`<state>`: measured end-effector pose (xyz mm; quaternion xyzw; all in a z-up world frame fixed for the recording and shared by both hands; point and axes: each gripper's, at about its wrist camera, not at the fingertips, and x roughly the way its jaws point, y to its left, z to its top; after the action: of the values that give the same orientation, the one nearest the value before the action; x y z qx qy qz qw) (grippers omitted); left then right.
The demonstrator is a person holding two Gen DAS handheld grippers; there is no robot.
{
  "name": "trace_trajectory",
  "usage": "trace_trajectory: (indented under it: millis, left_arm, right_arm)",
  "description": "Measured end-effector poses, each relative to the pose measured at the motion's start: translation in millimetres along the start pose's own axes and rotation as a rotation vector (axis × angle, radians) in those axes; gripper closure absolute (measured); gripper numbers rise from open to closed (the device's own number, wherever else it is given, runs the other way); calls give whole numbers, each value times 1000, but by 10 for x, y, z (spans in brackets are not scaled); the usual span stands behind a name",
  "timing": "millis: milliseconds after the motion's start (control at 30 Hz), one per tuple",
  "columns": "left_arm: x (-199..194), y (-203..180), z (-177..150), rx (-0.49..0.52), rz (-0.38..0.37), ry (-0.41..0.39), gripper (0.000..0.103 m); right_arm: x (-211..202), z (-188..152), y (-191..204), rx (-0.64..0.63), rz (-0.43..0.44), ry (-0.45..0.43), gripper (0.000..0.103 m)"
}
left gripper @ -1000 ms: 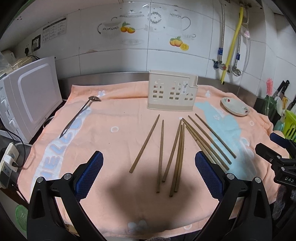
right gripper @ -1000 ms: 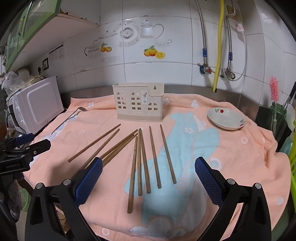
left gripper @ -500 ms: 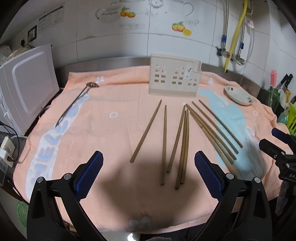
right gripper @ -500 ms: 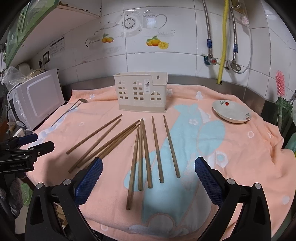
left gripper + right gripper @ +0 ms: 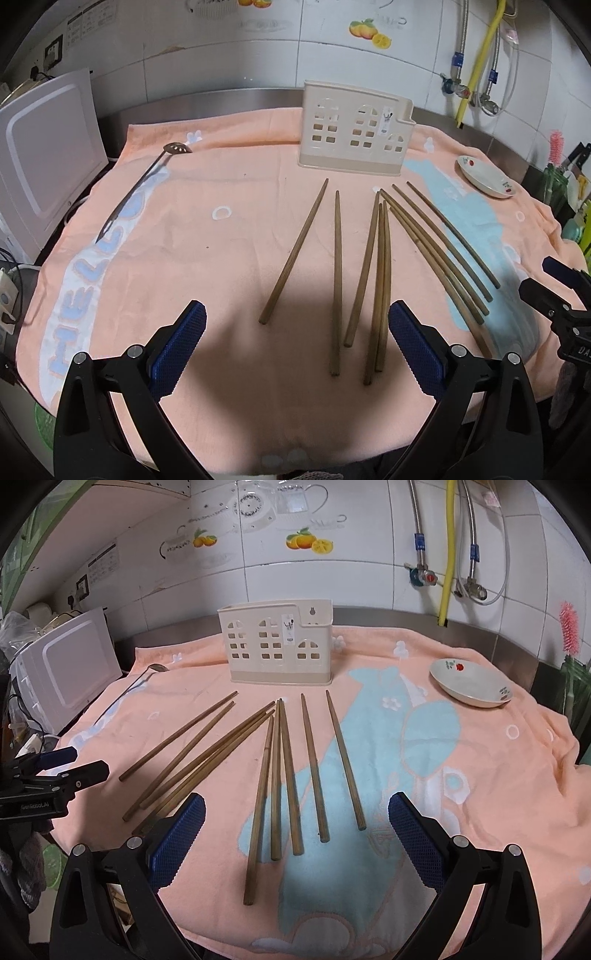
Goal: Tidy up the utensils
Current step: 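Lower the left tool toward the wooden chopsticks while the right tool also approaches them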
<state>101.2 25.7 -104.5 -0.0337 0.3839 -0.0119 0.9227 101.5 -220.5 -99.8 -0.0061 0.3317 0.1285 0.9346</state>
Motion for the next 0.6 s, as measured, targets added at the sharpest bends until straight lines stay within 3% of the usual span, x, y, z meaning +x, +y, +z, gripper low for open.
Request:
trace_trajectory:
  millis: [267, 600]
  left_arm:
    - [159, 4, 71, 7, 1, 21, 6]
    - [334, 51, 112, 8, 2, 54, 15]
  right_arm:
    - [189, 18, -53, 6, -1, 29, 7]
    - [323, 34, -185, 1, -7, 49, 8]
